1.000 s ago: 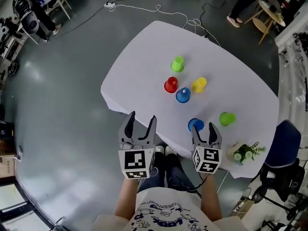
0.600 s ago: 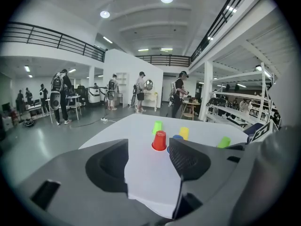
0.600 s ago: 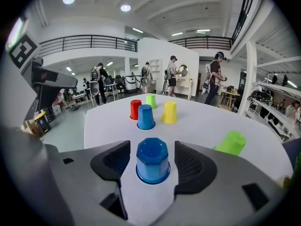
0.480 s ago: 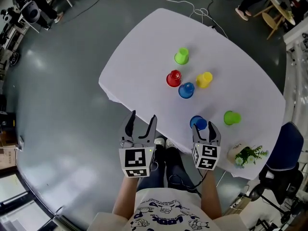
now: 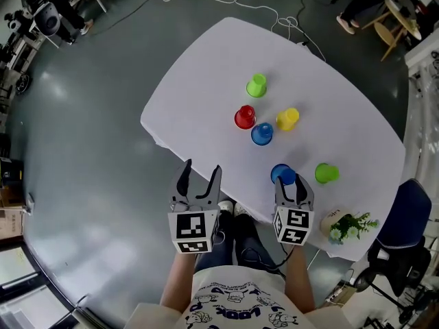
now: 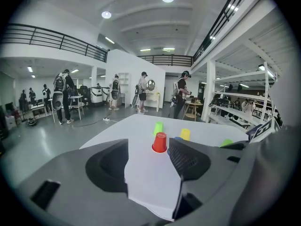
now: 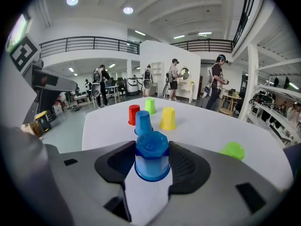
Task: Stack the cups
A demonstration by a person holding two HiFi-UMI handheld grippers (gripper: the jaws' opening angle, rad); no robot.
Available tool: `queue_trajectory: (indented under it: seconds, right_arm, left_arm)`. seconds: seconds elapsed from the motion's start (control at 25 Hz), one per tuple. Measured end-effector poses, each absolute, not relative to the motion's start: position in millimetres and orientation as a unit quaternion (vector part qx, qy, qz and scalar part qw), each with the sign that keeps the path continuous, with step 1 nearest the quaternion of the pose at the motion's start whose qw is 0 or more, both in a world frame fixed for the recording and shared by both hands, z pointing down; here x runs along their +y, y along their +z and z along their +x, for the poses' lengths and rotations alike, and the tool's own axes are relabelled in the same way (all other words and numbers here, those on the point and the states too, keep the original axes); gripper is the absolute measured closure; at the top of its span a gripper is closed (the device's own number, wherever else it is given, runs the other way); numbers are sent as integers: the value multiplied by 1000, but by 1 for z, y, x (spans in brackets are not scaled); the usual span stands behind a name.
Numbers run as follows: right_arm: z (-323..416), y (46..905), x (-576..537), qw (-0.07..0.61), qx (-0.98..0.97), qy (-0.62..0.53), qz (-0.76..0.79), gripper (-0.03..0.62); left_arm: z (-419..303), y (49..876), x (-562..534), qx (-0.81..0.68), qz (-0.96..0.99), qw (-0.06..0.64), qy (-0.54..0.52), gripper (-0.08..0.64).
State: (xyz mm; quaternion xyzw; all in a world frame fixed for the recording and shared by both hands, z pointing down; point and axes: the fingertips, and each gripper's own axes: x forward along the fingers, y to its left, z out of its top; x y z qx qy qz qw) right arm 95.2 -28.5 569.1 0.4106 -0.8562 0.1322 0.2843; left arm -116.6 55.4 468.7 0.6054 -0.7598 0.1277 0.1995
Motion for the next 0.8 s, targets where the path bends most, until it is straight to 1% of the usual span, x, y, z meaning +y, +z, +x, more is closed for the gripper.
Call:
queue_trajectory:
  seconds: [0.24, 0.44, 0.8]
  right_arm:
    - [95, 531, -58, 256, -867, 109, 414, 356]
    - [97, 512, -76, 244, -868, 99, 421, 356]
    - [97, 508, -94, 240, -859, 110, 439, 356]
  left_arm:
    - [-111, 447, 38, -766, 606, 183, 113, 295]
    - [-106, 428, 20, -767, 611, 168, 99, 295]
    - [-99, 416, -10, -749, 636, 158, 95, 295]
